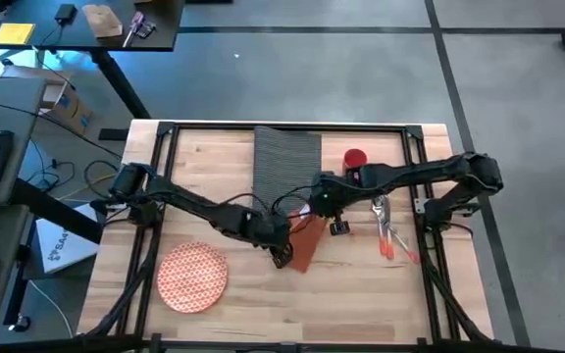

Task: Set table place
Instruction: Fold the orange table napkin

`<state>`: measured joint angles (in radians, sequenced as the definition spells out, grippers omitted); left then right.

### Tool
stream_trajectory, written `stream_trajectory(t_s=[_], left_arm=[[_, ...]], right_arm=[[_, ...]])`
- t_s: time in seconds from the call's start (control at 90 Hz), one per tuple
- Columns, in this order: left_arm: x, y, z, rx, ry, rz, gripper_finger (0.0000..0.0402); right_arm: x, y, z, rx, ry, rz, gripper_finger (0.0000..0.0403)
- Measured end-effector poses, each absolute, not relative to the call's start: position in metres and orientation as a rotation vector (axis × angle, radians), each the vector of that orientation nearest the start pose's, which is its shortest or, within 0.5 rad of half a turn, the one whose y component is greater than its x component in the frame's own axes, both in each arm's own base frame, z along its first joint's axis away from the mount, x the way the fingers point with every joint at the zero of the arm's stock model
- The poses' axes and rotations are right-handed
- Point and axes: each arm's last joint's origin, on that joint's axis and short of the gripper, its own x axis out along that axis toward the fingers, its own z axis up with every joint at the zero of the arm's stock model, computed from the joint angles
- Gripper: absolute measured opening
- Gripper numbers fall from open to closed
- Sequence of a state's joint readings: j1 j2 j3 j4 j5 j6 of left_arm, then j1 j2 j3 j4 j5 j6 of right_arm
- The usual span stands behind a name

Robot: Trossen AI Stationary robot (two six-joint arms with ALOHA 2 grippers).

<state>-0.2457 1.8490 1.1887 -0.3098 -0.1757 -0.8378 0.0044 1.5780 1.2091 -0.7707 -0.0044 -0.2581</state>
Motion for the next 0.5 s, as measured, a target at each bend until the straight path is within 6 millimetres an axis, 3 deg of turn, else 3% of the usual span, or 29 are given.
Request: stream_trajectory(t_s=[0.222,0.5], left_arm=[[0.351,-0.091,0.139,-0.678,0.922,0.367,0.0130],[0.355,-0.095,0.124,-0.684,0.857,0.320,0.0075]], right_arm=[[0.310,0.002,0.246,-0.216,1.155,0.164,0.0000],[0.308,0.003,0.245,-0.188,1.178,0.173,0.0000]])
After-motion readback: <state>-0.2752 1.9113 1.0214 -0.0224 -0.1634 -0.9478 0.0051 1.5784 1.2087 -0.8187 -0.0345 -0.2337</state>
